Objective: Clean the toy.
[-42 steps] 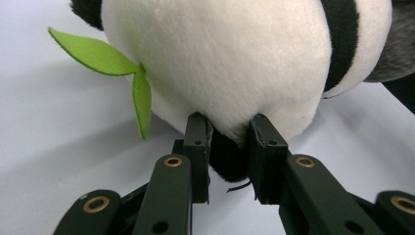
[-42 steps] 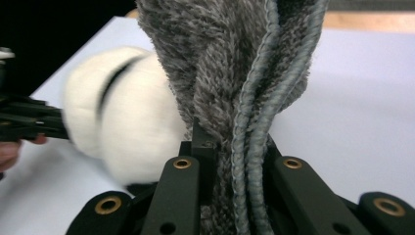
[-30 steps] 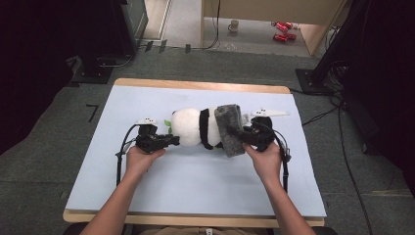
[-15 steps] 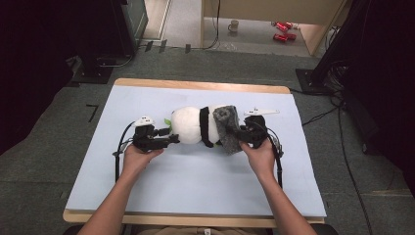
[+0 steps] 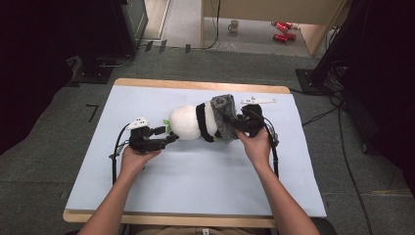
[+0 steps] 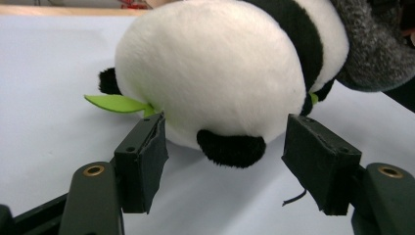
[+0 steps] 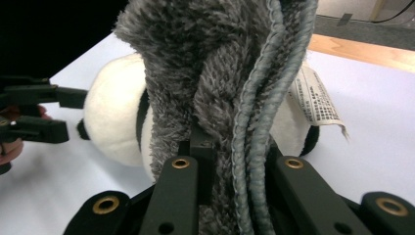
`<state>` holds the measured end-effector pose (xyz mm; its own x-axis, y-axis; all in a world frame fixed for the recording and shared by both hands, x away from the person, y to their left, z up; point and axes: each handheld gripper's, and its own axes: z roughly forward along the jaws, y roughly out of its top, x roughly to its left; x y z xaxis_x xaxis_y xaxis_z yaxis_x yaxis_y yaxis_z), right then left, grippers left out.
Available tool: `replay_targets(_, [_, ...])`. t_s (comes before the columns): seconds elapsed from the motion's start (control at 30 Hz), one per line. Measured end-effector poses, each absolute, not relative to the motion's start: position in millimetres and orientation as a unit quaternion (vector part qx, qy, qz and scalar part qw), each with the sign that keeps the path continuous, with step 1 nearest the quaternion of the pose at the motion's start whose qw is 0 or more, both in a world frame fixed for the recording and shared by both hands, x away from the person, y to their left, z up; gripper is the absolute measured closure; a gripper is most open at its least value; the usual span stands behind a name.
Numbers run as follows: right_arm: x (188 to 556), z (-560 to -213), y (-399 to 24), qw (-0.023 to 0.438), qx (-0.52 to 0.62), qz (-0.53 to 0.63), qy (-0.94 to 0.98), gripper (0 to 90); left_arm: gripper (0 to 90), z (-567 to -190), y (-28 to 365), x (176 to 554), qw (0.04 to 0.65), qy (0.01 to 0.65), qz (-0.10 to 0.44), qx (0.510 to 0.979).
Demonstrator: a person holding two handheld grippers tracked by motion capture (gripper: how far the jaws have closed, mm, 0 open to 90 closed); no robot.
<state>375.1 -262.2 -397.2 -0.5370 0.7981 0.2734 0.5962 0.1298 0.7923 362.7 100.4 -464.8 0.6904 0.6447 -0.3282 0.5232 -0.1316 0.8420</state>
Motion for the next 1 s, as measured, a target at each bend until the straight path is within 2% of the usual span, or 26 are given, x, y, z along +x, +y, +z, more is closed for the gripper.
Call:
replay_targets(0.27, [387, -396, -264, 0.102, 0.481, 0.468, 0.735, 78.1, 28.7, -467, 82, 368, 0.513, 0.366, 0.064, 0.774])
replay_targets(0.47, [389, -396, -264, 0.1, 0.481, 0.47, 0.734, 77.1, 32.1, -472, 72, 377, 0.506, 0.374, 0.066, 0.775])
replay_targets(0.6, [388, -396, -266, 0.096, 0.486, 0.471, 0.729, 77.1, 42.4, -470, 69, 382, 0.501, 0.385, 0.073, 0.772])
replay_targets(0.67, [386, -396, -266, 0.097, 0.489, 0.47, 0.729, 77.5, 50.4, -469, 67, 384, 0.495, 0.391, 0.068, 0.773])
replay_targets(0.7, [385, -395, -266, 0.097, 0.489, 0.469, 0.729, 78.0, 57.6, -468, 66, 384, 0.494, 0.39, 0.067, 0.774])
replay_targets(0.77, [382, -394, -266, 0.098, 0.488, 0.468, 0.73, 78.6, 64.7, -465, 64, 383, 0.489, 0.386, 0.069, 0.779])
replay_targets(0.87, [378, -390, -269, 0.092, 0.492, 0.47, 0.727, 79.3, 70.1, -460, 63, 381, 0.494, 0.383, 0.047, 0.779])
replay_targets(1.0, [368, -381, -278, 0.095, 0.495, 0.476, 0.721, 79.2, 71.4, -453, 62, 372, 0.5, 0.38, 0.002, 0.778])
